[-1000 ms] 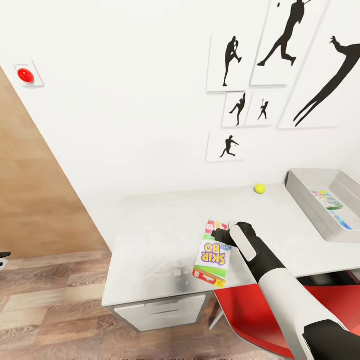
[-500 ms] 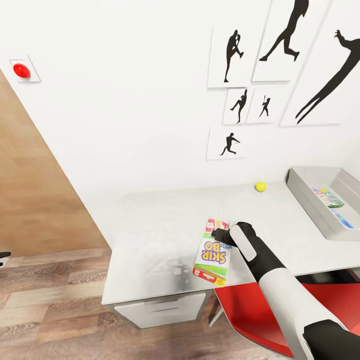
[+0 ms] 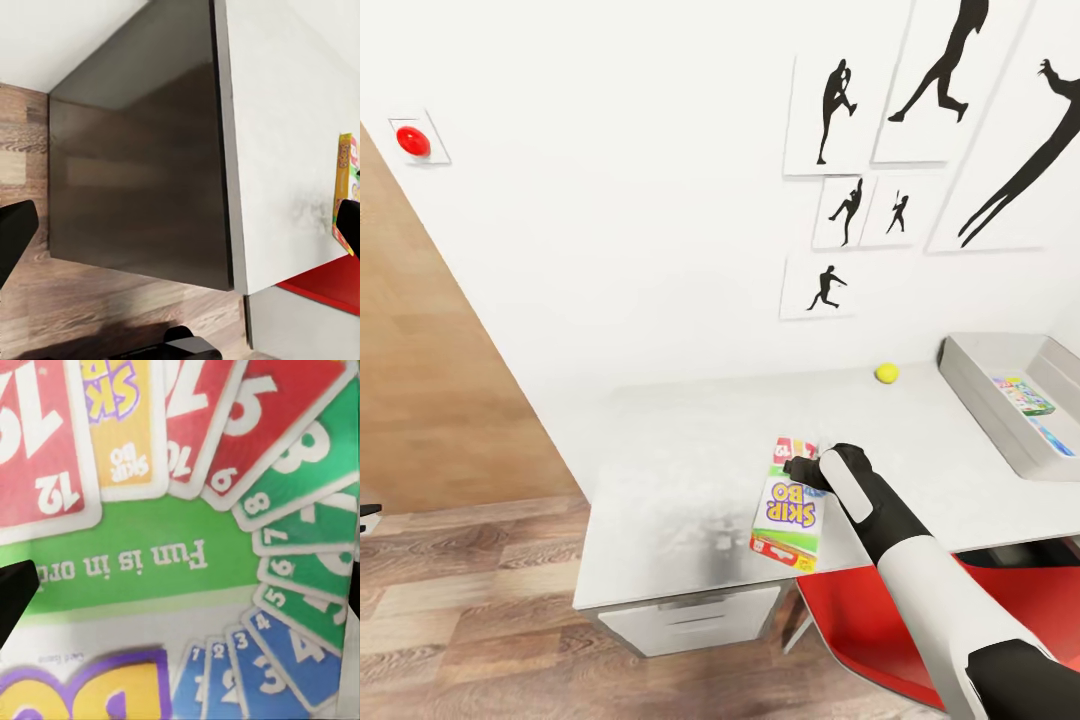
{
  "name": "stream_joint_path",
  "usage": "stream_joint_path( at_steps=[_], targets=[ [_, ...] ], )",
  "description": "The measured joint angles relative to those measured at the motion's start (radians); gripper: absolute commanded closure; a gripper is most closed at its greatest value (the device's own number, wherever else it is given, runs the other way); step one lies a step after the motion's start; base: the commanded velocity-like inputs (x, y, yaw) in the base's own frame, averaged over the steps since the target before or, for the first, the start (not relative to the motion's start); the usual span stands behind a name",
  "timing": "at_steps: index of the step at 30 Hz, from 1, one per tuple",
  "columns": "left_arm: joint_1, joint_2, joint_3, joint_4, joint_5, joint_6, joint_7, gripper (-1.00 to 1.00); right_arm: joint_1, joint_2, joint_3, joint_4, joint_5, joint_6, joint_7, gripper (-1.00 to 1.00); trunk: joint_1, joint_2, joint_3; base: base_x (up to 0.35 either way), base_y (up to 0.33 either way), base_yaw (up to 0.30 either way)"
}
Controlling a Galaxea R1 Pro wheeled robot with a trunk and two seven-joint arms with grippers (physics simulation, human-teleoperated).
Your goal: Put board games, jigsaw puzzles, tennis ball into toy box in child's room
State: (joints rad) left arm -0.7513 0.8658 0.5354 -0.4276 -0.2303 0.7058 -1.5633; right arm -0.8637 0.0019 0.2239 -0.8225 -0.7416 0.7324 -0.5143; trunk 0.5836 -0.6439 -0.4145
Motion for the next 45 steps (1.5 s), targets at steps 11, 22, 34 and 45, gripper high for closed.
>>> stream_joint_path(
  at_steps=[11,22,34,45],
  targets=[
    [0.000,0.000,0.001,0.000,0.000,0.000,0.000,-1.00,0.000,0.001,-0.002,0.000,0.000,0.009,0.006,-1.00,0.000,0.000,0.000,0.000,0.064,0.000],
    [0.000,0.000,0.001,0.000,0.000,0.000,0.000,-1.00,0.001,0.021,-0.001,0.004,-0.024,0.008,0.041,-1.00,0.000,0.000,0.000,0.000,0.014,0.000],
    [0.000,0.000,0.001,0.001,0.000,0.000,0.000,-1.00,0.001,0.024,0.000,0.004,-0.022,0.006,0.084,-1.00,0.000,0.000,0.000,0.000,0.071,0.000],
    [0.000,-0.002,0.001,0.000,0.001,0.000,0.000,-1.00,0.001,0.025,0.000,0.004,-0.023,0.008,0.084,-1.00,0.000,0.000,0.000,0.000,0.068,0.000]
  ],
)
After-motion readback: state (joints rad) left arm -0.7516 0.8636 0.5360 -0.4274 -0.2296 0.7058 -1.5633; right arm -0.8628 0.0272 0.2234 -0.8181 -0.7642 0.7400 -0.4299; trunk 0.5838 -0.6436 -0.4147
